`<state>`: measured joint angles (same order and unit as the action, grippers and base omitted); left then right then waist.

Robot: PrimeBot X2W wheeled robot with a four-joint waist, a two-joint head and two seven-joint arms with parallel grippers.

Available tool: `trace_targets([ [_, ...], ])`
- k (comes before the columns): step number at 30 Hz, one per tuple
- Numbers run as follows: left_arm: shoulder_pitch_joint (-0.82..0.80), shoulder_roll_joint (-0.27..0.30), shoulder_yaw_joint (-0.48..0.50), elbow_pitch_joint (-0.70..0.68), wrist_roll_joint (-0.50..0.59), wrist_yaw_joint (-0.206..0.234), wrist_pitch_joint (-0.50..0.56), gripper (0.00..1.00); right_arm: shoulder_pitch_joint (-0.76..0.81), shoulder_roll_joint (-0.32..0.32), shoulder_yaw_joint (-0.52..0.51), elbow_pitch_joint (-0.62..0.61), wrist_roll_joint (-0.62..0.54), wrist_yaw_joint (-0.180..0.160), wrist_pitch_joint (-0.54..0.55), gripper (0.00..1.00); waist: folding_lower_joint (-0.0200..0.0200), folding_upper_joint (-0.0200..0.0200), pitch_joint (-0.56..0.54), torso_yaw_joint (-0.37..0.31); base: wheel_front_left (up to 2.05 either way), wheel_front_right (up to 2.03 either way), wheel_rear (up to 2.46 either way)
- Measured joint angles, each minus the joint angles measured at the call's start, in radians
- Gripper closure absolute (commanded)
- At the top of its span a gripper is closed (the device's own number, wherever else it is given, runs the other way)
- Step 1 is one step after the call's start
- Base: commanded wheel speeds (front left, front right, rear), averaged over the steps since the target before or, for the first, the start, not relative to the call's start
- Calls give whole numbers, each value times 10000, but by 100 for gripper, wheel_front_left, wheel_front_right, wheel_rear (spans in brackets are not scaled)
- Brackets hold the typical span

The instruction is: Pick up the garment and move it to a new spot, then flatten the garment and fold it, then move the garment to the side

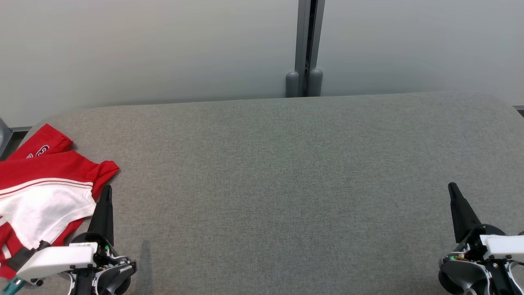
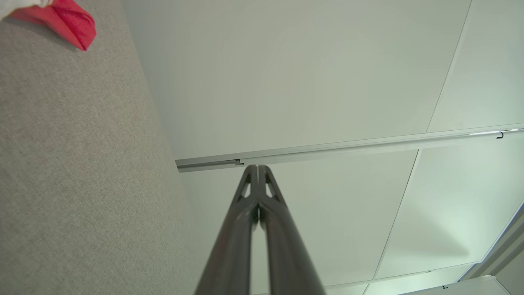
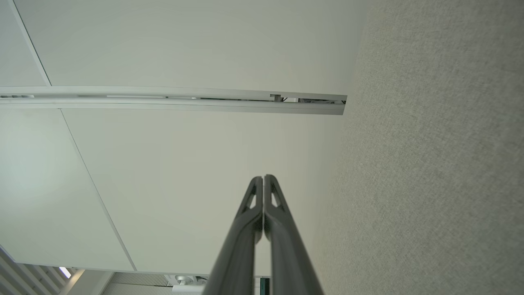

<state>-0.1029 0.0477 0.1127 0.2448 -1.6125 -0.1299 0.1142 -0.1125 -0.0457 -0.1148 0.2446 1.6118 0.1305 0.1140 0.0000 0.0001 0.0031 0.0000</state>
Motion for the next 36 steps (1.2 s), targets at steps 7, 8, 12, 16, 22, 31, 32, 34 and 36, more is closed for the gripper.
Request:
trace_targets([
  [7, 0, 0, 0, 0, 0, -2, 0, 100, 0, 0, 2, 0, 0, 0, 0, 100, 0, 0, 0, 0, 0, 0, 0],
  [8, 0, 0, 0, 0, 0, -2, 0, 100, 0, 0, 0, 0, 0, 0, 0, 100, 0, 0, 0, 0, 0, 0, 0],
  [12, 17, -8, -2, 35, 0, 0, -2, 0, 5, 13, -2, 31, 0, 0, -2, 0, 0, 0, 0, 0, 0, 0, 0],
  [16, 416, -146, -33, 401, 0, 2, -4, 0, 279, 173, 8, 376, 0, -13, -2, 0, 0, 0, 3, -1, 0, 0, 0],
  [22, 574, -192, -188, 539, 192, 4, -270, 0, 412, 163, 182, 447, -184, -15, -213, 0, 0, 0, 19, -8, 0, 0, 0],
  [31, 544, -159, -176, 560, 1820, 4, -709, 0, 394, 10, 456, 441, -1446, -15, -660, 0, 0, 0, 50, -46, 0, 0, 0],
  [32, 543, -161, -167, 566, 2038, 4, -748, 0, 393, 12, 481, 441, -1638, -15, -717, 0, 0, 0, 53, -51, 0, 0, 0],
  [34, 535, -163, -155, 583, 2485, 4, -813, 0, 389, 12, 510, 441, -2033, -15, -807, 0, 0, 0, 62, -60, 0, 0, 0],
  [36, 532, -163, -148, 594, 2930, 4, -907, 0, 385, 10, 537, 441, -2460, -15, -882, 0, 0, 0, 71, -67, 0, 0, 0],
])
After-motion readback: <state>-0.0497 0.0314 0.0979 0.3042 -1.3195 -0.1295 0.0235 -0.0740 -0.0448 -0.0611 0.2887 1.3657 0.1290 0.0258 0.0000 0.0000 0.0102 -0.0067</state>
